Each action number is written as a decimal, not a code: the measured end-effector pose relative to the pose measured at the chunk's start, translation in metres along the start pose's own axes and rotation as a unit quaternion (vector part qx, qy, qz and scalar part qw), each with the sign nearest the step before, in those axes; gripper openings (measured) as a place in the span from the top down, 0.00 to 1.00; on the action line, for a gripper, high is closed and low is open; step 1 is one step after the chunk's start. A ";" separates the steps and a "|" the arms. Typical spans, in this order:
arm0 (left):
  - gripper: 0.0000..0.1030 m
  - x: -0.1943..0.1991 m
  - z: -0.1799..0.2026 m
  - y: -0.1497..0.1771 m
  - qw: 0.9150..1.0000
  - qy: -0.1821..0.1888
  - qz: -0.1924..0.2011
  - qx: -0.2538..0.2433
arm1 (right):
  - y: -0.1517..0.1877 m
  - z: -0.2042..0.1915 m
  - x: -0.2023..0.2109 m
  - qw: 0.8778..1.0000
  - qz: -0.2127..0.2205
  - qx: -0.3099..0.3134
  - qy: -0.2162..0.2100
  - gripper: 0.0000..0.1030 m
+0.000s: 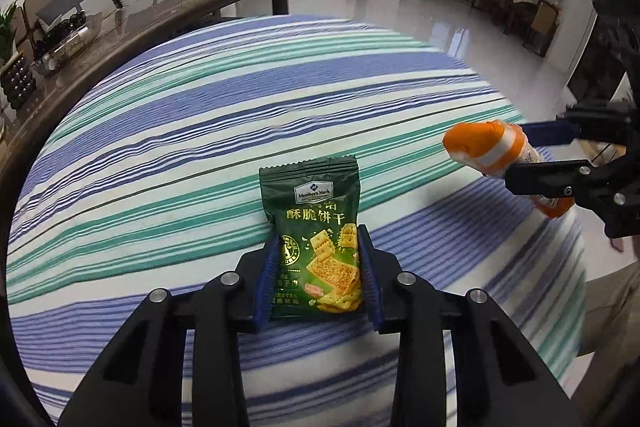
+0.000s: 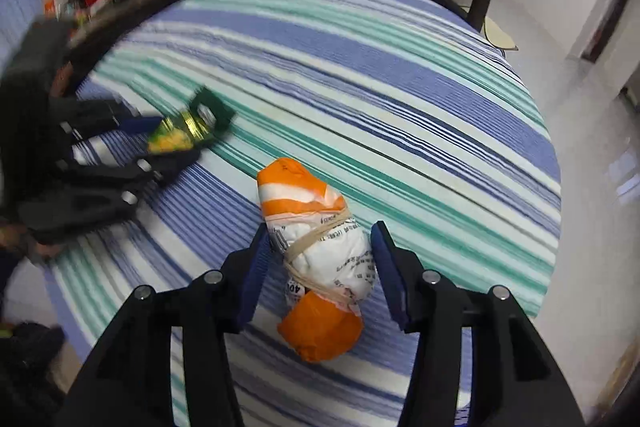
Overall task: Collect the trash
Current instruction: 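Grasp the green cracker packet with the left tool while the right tool grasps the orange-white bag, then carry both packets over the wastebasket and open both tools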
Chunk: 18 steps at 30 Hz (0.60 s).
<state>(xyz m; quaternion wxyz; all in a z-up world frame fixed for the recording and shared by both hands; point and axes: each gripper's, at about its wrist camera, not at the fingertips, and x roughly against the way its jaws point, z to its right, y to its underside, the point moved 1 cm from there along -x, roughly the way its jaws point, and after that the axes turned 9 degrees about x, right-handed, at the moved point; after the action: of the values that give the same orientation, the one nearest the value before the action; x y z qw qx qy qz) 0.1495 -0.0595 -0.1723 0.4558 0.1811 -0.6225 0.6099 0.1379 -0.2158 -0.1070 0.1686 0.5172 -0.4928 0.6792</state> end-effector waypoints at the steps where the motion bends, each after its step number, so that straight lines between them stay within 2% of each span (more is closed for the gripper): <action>1: 0.66 0.004 0.007 0.000 1.000 0.009 0.003 0.000 | 0.005 0.001 0.007 1.000 0.010 -0.012 -0.006 0.52; 4: 0.66 0.013 0.031 -0.004 0.999 0.034 0.013 -0.002 | 0.025 0.017 0.025 0.996 0.043 -0.072 -0.034 0.52; 8: 0.66 0.020 0.064 -0.010 0.998 0.067 0.020 -0.010 | 0.052 0.043 0.046 0.988 0.068 -0.133 -0.048 0.52; 18: 0.66 0.019 0.169 -0.016 0.990 0.128 0.016 -0.057 | 0.128 0.103 0.100 0.969 0.103 -0.225 -0.010 0.52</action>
<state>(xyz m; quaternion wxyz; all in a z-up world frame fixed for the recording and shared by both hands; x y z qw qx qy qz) 0.0936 -0.2122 -0.1215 0.5315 0.0649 -0.5955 0.5989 0.0582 -0.3891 -0.0856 0.2050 0.4187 -0.6855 0.5592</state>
